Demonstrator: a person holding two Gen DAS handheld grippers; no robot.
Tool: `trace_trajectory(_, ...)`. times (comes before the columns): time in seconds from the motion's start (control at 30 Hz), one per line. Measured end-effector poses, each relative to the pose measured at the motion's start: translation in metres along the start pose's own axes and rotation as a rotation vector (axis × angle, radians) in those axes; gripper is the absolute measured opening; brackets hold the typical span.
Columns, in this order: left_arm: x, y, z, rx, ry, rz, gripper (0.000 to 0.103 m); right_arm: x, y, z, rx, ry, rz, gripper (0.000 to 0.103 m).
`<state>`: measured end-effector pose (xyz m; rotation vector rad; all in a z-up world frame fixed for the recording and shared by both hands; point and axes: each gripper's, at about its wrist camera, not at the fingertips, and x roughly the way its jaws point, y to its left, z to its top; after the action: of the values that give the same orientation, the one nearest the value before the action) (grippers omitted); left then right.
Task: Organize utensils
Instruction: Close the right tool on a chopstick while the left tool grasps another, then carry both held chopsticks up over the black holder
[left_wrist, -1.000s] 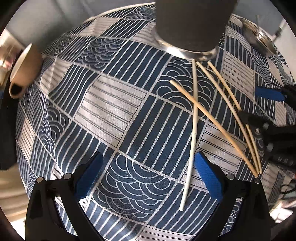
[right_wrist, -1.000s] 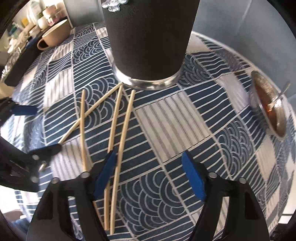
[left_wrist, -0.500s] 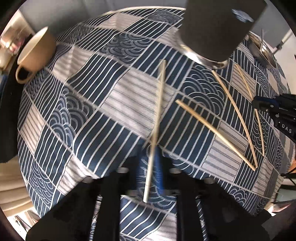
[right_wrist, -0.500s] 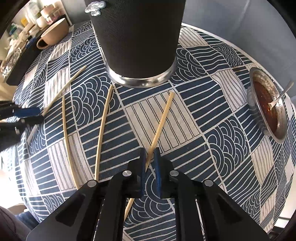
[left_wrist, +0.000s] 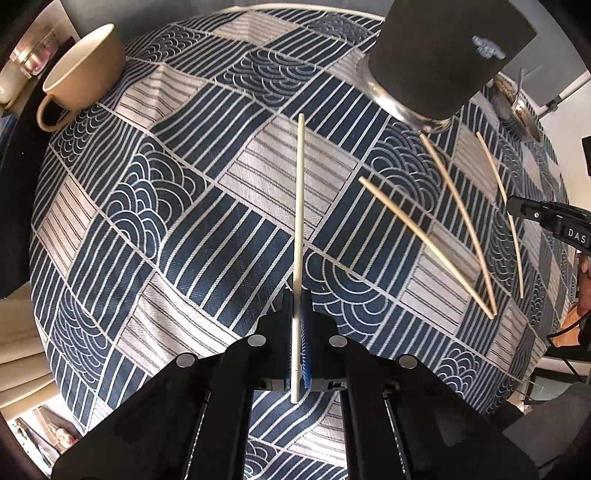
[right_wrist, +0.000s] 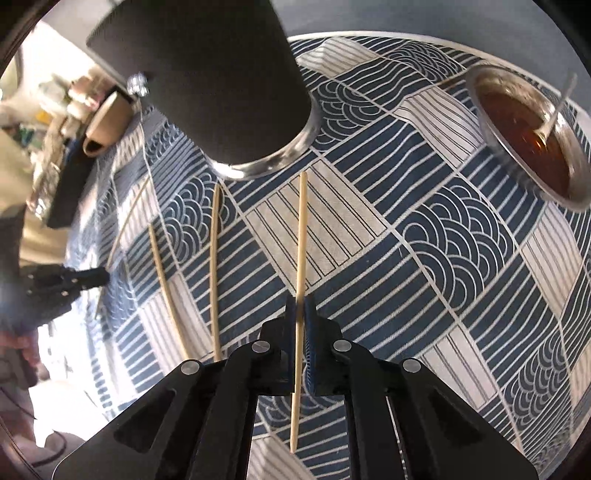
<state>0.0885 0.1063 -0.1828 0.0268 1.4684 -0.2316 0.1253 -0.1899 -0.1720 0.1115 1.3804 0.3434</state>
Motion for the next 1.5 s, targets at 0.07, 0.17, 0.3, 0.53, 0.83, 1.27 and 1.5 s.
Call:
trace_trajectory(0.07,-0.018,-0.006,0.003,0.000,-0.014,-0.009,0.005,-0.009,-0.002,-0.003,0.012,-0.017,0.023,0.004)
trace_trajectory(0.17,-0.035,-0.010,0.002,0.007,-0.042,-0.007,0.005,-0.024,-0.005,-0.003,0.022,-0.044,0.049,0.004)
trace_trajectory(0.3,-0.057,-0.004,-0.001,0.019,-0.073,0.008,0.005,-0.039,0.003,-0.005,0.027,-0.091,0.075,0.004)
trace_trajectory(0.53,-0.078,-0.024,0.017,0.025,-0.117,0.029,0.005,-0.072,0.005,0.002,0.011,-0.172,0.117,0.004)
trace_trajectory(0.83,-0.107,-0.055,0.047,0.039,-0.222,0.054,0.005,-0.119,0.010,0.022,-0.041,-0.268,0.138,0.004)
trace_trajectory(1.27,-0.171,-0.080,0.093,0.067,-0.382,0.032,0.005,-0.169,0.029,0.071,-0.134,-0.387,0.182,0.005)
trace_trajectory(1.5,-0.181,-0.100,0.123,0.126,-0.421,0.004,0.005,-0.179,0.044,0.095,-0.166,-0.421,0.206,0.005)
